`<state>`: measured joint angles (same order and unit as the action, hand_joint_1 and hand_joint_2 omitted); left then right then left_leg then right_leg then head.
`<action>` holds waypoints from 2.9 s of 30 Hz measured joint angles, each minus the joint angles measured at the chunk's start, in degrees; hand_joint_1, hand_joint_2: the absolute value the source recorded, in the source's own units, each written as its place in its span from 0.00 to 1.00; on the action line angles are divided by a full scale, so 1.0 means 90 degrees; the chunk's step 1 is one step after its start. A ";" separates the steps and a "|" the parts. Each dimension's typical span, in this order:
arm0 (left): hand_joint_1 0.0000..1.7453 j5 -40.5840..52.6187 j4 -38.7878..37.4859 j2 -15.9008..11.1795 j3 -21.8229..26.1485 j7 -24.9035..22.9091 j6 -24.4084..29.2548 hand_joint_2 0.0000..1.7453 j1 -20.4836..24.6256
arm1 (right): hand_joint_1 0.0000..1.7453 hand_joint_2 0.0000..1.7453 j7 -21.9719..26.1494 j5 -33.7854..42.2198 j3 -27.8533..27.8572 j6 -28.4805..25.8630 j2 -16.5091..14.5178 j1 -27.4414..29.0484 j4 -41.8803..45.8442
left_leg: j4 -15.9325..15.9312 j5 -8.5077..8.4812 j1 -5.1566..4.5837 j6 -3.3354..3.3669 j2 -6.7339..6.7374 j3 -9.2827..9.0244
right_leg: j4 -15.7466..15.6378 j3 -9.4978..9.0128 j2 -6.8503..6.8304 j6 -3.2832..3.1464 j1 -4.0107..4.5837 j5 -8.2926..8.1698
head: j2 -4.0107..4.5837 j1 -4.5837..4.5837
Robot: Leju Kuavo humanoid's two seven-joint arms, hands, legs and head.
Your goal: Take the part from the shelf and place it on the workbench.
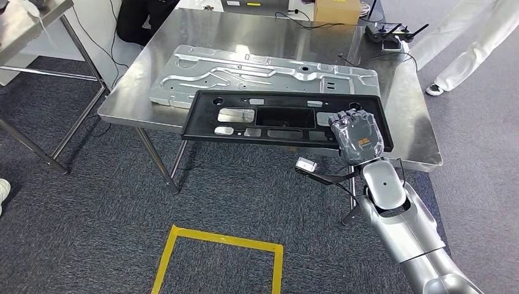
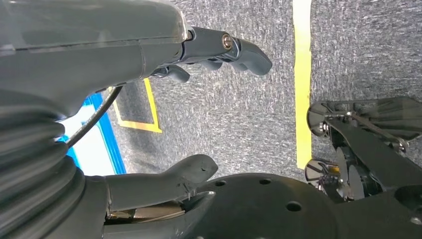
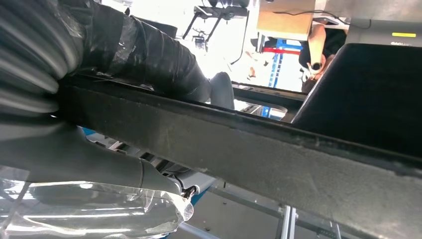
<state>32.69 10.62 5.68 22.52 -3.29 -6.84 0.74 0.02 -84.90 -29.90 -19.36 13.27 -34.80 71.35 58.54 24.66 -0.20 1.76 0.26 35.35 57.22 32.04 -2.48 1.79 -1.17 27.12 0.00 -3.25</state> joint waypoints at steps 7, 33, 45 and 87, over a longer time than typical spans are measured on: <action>0.00 0.0015 0.0000 0.0022 0.0064 0.0012 -0.0016 1.00 0.0008 | 1.00 1.00 0.0007 -0.0011 0.0056 0.0008 0.0049 0.0022 0.0017 | -0.0264 -0.0092 0.0074 0.0174 -0.0013 -0.0153 | 0.1370 0.0686 0.0242 0.0110 -0.0019 0.0722 | 0.0000 0.0014; 0.00 -0.0007 0.0001 0.0011 0.0131 0.0019 0.0001 1.00 0.0013 | 1.00 1.00 0.0006 -0.0020 0.0091 0.0061 0.0093 0.0116 0.0032 | 0.0076 -0.0065 0.0005 0.0043 -0.0069 0.0159 | 0.0177 -0.0171 0.0275 -0.0075 0.0046 0.0404 | 0.0000 0.0019; 0.00 0.0026 -0.0001 0.0038 0.0143 0.0018 0.0005 1.00 -0.0006 | 1.00 1.00 0.0013 -0.0005 0.0102 0.0089 0.0124 0.0176 0.0056 | -0.0009 0.0390 0.0023 0.0044 -0.0117 -0.0432 | 0.0361 0.0541 0.0281 -0.0083 0.0081 -0.0290 | 0.0000 0.0036; 0.00 0.0108 0.0000 0.0041 0.0151 0.0029 0.0012 1.00 -0.0004 | 1.00 1.00 -0.0041 0.0058 0.0373 0.0081 0.0219 0.0498 0.0174 | 0.1560 0.0662 0.0138 -0.0333 -0.0067 0.0607 | 0.0012 -0.0023 0.0271 -0.0327 0.0012 -0.0025 | 0.0000 0.0024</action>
<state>33.66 10.62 6.05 23.88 -3.04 -6.73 0.71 -0.36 -84.38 -26.54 -18.63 15.23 -30.32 72.92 72.58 30.62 1.04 -1.24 -0.34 40.81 57.33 31.83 -0.04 -1.15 -1.06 26.89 0.00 -3.03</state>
